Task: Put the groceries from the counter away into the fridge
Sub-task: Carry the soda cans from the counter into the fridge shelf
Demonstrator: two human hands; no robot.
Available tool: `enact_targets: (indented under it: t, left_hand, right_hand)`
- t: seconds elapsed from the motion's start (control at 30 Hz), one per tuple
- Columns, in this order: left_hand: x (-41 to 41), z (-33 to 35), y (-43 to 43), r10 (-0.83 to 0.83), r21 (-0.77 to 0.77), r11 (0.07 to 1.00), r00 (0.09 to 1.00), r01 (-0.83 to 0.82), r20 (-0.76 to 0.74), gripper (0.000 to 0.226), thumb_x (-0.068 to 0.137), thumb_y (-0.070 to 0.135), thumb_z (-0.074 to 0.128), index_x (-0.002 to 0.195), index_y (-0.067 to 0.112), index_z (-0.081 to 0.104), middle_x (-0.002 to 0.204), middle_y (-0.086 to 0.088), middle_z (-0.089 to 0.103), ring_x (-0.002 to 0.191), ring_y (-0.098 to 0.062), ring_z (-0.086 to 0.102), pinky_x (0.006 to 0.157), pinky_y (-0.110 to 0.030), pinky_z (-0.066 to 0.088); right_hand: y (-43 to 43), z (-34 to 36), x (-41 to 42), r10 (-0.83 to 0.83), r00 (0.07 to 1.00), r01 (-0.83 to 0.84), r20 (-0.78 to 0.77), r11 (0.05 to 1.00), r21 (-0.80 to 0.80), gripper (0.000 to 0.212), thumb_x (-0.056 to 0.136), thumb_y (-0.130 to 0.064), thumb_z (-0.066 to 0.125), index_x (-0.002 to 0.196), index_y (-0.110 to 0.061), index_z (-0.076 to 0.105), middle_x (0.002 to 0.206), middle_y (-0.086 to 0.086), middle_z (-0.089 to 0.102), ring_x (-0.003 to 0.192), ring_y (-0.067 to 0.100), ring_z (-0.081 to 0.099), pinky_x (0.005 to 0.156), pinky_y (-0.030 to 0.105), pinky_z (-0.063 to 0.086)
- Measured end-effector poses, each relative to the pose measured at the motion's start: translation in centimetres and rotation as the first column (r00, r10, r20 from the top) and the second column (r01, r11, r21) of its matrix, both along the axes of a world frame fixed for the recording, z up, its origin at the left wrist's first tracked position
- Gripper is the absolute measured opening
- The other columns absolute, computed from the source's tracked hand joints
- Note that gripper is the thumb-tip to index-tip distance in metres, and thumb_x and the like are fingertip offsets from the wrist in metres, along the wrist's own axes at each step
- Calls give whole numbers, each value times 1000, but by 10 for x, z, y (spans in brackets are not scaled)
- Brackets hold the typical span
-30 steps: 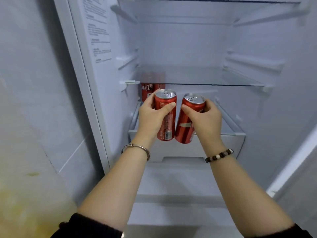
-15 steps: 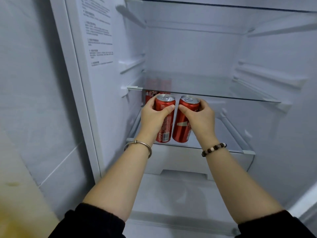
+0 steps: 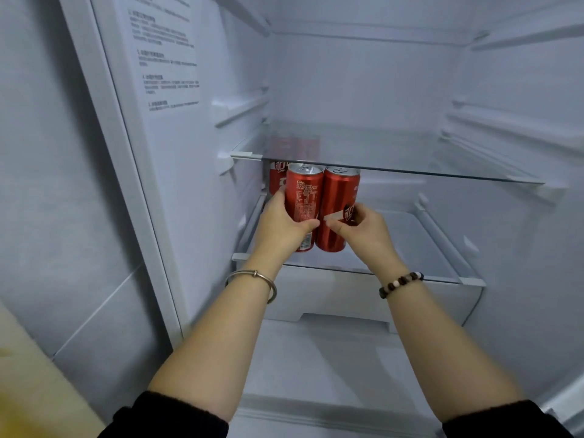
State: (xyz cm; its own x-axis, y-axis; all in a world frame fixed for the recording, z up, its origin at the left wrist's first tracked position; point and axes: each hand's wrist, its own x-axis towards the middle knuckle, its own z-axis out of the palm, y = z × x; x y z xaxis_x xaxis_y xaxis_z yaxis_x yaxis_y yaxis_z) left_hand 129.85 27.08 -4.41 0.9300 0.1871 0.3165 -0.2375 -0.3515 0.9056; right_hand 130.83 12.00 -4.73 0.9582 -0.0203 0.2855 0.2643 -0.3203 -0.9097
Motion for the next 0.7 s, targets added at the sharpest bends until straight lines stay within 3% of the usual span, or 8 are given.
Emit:
enact_targets:
  t: [0.23, 0.47, 0.7]
  left_hand:
    - [24, -11, 3, 167, 91, 983, 983, -160, -75, 60, 69, 33, 80, 121, 18, 55, 119, -3, 60, 106, -22, 60, 92, -43, 50]
    - [49, -9, 7, 313, 125, 945, 947, -304, -66, 52, 81, 28, 71, 125, 9, 50, 125, -10, 51, 114, -29, 53, 90, -38, 44]
    - [74, -7, 11, 369, 101, 928, 925, -360, -88, 46, 85, 25, 67, 122, 5, 49, 124, -13, 52, 113, -32, 53, 89, -38, 43]
  right_hand:
    - [13, 0, 27, -35, 999, 35, -8, 998, -46, 36, 79, -20, 74, 112, -15, 61, 99, -3, 65, 93, 15, 63, 85, 36, 54]
    - [38, -4, 57, -74, 995, 80, 61, 991, -103, 40, 78, -21, 75, 114, -14, 59, 102, -1, 63, 91, 13, 60, 82, 30, 51]
    - [49, -2, 89, -77, 997, 81, 33, 986, -146, 41, 74, -23, 78, 111, -14, 61, 103, 5, 67, 92, 21, 64, 84, 39, 54]
